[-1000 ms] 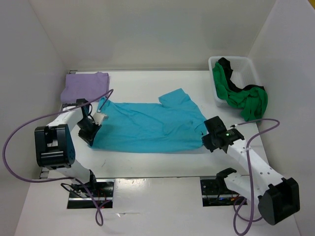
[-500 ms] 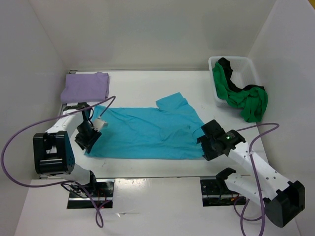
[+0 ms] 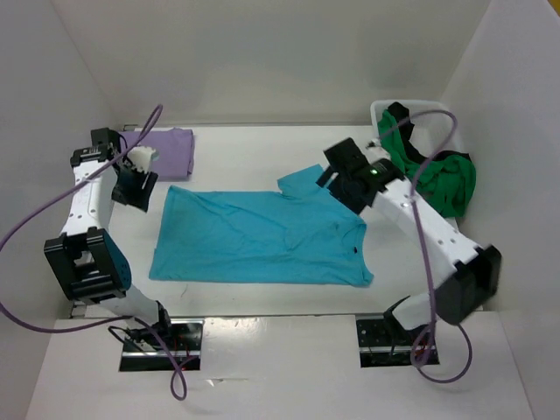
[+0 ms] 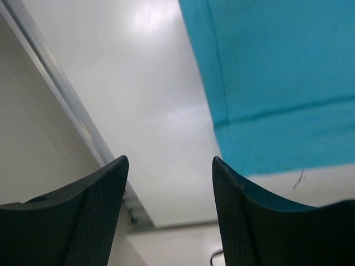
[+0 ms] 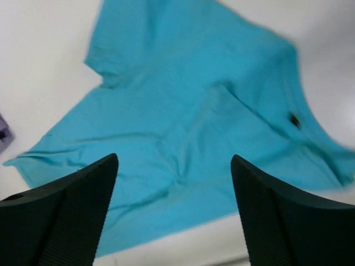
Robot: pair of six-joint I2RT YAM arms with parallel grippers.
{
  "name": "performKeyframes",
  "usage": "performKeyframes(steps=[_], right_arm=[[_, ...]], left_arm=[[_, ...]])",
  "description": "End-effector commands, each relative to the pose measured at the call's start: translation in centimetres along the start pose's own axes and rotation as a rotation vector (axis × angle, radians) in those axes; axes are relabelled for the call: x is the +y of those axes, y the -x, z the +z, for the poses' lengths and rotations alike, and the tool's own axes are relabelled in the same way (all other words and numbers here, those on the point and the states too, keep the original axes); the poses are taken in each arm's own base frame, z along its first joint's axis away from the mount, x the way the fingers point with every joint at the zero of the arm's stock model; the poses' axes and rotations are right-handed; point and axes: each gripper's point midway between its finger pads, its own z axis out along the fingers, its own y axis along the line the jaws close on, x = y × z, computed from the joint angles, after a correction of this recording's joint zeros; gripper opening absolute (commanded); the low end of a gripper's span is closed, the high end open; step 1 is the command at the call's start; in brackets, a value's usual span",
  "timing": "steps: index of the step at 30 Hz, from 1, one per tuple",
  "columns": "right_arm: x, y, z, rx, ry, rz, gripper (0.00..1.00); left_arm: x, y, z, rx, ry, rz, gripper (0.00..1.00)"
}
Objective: Fold and stack the t-shirts
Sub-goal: Fold the flattened tshirt in 1/3 of the way, then grap the side of the flattened tshirt furthest away from the robot with both arms
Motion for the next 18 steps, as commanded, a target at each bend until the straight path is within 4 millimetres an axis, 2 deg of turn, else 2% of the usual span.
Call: performKeyframes(steps=[1, 2, 3, 4, 5, 6, 7, 8, 9, 11, 12, 13, 14, 15, 16, 18], right_arm=[[6.0, 3.7, 3.4, -0.157, 0.069, -0.314, 0.9], [6.7, 3.2, 6.7, -0.131, 0.022, -0.369, 0.9], [9.0, 4.6, 7.1, -0.153, 0.057, -0.366, 0.91], [9.4, 5.4, 8.7, -0.132, 0.056, -0.405, 0.91], [9.7, 4.5, 11.9, -0.086, 0.03, -0.444, 0.91], [11.9, 5.7, 12.4, -0.093, 0.09, -0.441, 0.91], [12.6, 5.3, 13.7, -0.044, 0.119, -0.459, 0.91], [14.4, 7.6, 13.9, -0.081, 0.15, -0.436, 0.91], [13.7, 6.0, 17.4, -0.026, 0.088, -0.481, 0.91], [14.2, 6.4, 19.6, -0.018, 0.067, -0.507, 0.91], [15.3, 6.5, 21.7, -0.027, 0.062, -0.535, 0.91], [14.8, 6.0, 22.6, -0.001, 0.023, -0.55, 0.91], [16.9, 7.8, 22.0, -0.06, 0.053, -0.542, 0.91], [17.0, 7.7, 22.8, -0.052, 0.044, -0.565, 0.91], [15.0, 5.6, 26.2, 0.006, -0.033, -0.597, 0.91], [15.3, 6.8, 27.2, 0.006, -0.003, -0.555, 0.91]], left_arm=[[-0.3, 7.0, 1.3, -0.196, -0.093, -0.06, 0.69], [-0.1, 8.0, 1.8, -0.213, -0.101, -0.076, 0.7], [0.1, 9.7, 2.9, -0.223, -0.122, -0.081, 0.71], [-0.1, 11.1, 3.5, -0.254, -0.156, -0.108, 0.71], [-0.1, 11.8, 4.1, -0.257, -0.183, -0.124, 0.72], [-0.2, 12.4, 6.1, -0.237, -0.22, -0.144, 0.74], [0.3, 14.2, 5.9, -0.276, -0.228, -0.162, 0.74], [0.0, 14.9, 6.2, -0.288, -0.262, -0.17, 0.76], [-0.4, 15.5, 7.9, -0.272, -0.29, -0.176, 0.76], [0.1, 16.6, 8.7, -0.29, -0.294, -0.197, 0.8], [0.4, 17.2, 9.4, -0.295, -0.292, -0.195, 0.8], [0.5, 17.5, 9.8, -0.303, -0.289, -0.203, 0.8], [1.1, 17.8, 9.6, -0.313, -0.263, -0.201, 0.8], [0.9, 18.0, 10.0, -0.309, -0.258, -0.193, 0.8], [1.2, 18.0, 10.4, -0.313, -0.244, -0.192, 0.81], [1.2, 18.0, 10.7, -0.305, -0.22, -0.187, 0.81]])
